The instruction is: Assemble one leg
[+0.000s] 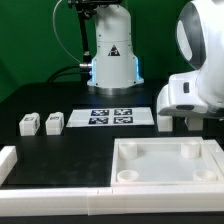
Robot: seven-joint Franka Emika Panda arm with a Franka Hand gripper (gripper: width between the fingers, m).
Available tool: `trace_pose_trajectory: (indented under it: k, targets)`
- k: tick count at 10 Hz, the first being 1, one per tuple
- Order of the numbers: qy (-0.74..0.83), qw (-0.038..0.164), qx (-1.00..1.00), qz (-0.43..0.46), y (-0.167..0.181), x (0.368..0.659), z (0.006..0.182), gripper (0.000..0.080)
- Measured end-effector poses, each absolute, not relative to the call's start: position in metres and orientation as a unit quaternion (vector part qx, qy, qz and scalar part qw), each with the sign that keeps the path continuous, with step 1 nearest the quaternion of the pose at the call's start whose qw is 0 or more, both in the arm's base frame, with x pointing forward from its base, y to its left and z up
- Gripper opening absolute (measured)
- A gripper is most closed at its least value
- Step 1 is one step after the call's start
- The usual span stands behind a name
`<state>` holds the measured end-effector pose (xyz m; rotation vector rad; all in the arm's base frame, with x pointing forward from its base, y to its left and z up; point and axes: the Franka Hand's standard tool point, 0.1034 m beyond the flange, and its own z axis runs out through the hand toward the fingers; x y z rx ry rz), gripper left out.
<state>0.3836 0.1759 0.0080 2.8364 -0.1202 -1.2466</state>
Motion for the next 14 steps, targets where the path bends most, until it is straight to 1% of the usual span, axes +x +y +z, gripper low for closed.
trace_pose_trajectory:
  k: [1,2,3,4,8,9,10,11,12,13,14]
  targets:
    - [-0.039,0.021,0.914,-0.402,0.176,0.383,0.008,0.0548]
    - [-0.039,0.021,0.914,-0.402,0.176,0.383,0.008,0.0548]
    - [-0.039,0.021,0.914,-0.402,0.176,0.383,0.008,0.0363]
    - [-0.039,0.021,0.914,-0.403,0.176,0.383,0.008,0.0291]
    - [-0.038,0.021,0.914,-0.403,0.176,0.383,0.008,0.0291]
    - [-0.033,0.021,0.915,-0.403,0.174,0.386,0.010,0.0291]
    - [-0.010,0.017,0.917,-0.399,0.167,0.407,0.034,0.0291]
    - [-0.004,0.004,0.922,-0.387,0.159,0.430,0.061,0.0292]
    - [-0.006,-0.002,0.924,-0.383,0.149,0.441,0.080,0.0292]
    - [-0.003,-0.008,0.926,-0.377,0.142,0.449,0.095,0.0292]
    - [0.001,-0.013,0.934,-0.357,0.135,0.462,0.112,0.0294]
